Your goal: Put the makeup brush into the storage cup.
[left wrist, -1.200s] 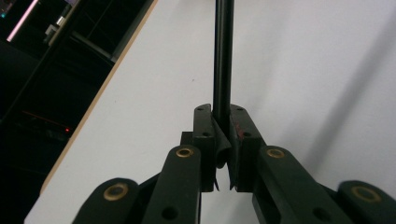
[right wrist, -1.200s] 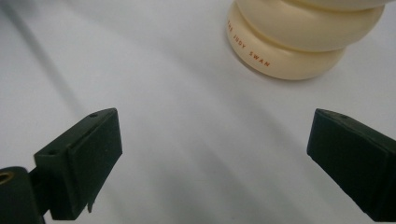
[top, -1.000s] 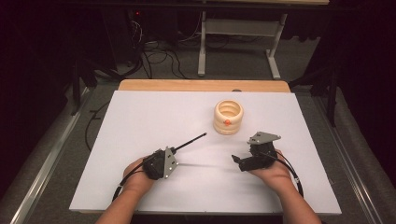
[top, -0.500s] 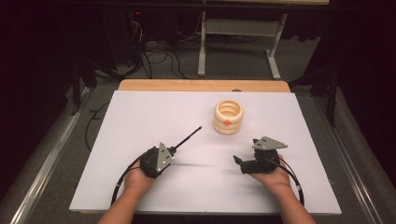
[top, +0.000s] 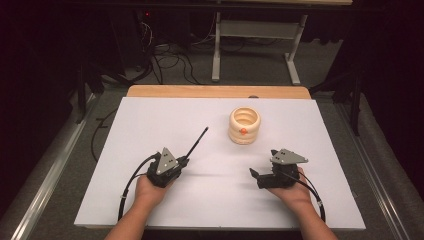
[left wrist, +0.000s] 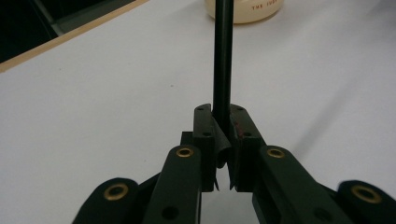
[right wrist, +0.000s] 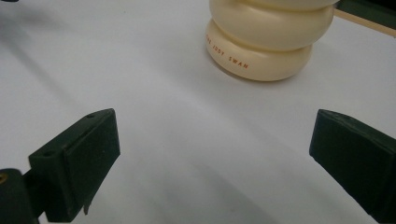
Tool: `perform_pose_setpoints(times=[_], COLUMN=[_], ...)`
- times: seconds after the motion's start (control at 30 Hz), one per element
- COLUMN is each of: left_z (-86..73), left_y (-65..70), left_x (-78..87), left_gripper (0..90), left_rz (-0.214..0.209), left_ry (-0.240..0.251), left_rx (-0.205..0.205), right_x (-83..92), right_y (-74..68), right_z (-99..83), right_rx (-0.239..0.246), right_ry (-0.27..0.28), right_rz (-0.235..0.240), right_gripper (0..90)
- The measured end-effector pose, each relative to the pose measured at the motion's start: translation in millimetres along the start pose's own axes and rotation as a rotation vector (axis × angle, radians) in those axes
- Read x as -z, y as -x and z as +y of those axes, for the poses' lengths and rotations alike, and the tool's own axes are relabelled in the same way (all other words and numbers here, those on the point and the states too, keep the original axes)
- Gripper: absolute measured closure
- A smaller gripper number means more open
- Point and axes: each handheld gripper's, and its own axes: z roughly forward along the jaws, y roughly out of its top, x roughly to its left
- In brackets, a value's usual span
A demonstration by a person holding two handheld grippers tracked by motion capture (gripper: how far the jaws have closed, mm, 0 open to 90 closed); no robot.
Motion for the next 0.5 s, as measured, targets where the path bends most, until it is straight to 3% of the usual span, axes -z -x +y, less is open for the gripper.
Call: perform_pose_setpoints(times=[0.5], left_z=[-5.8], left_y=[-8.2], left_x=[-0.5], left_gripper=[83.7], left_rz=[-0.088], left_ry=[0.069], left_rx=[0.156], right_x=[0.2], right_y=[-0.4], right_z=[-1.9], right_rx=[-0.018], right_ry=[-0.002], right_rz=[-0.004], right_gripper=[3.5])
